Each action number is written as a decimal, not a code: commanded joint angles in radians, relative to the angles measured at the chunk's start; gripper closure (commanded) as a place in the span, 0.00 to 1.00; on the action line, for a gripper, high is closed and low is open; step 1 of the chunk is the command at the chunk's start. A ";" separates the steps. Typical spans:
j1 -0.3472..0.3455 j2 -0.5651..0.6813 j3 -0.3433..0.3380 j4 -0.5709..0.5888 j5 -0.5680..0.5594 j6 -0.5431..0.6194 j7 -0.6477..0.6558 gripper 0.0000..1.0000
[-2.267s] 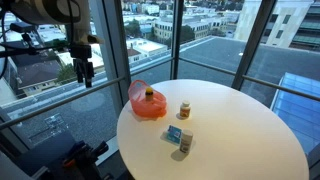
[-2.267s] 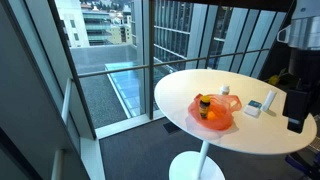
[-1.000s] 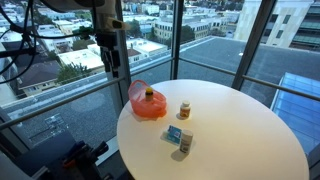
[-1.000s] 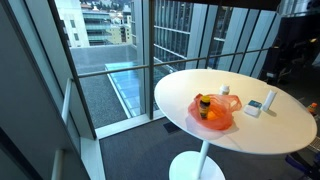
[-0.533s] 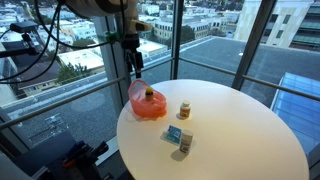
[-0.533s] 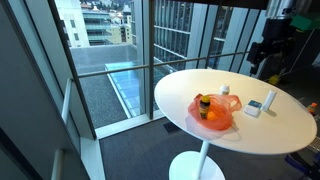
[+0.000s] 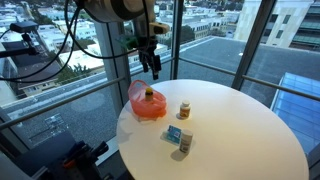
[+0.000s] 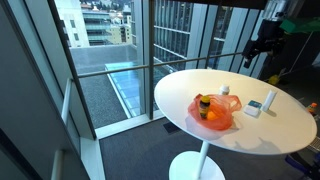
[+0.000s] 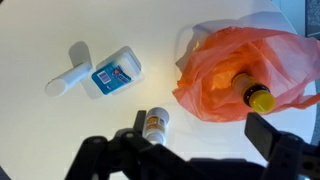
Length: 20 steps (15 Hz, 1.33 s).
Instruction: Put the white container with a yellow label in the plastic bag
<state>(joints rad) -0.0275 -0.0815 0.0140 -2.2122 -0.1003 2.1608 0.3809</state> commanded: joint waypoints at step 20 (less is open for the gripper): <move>-0.041 0.258 -0.088 0.246 0.074 0.052 0.002 0.00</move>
<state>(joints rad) -0.0577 0.0756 -0.0602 -2.0701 -0.0630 2.2109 0.4093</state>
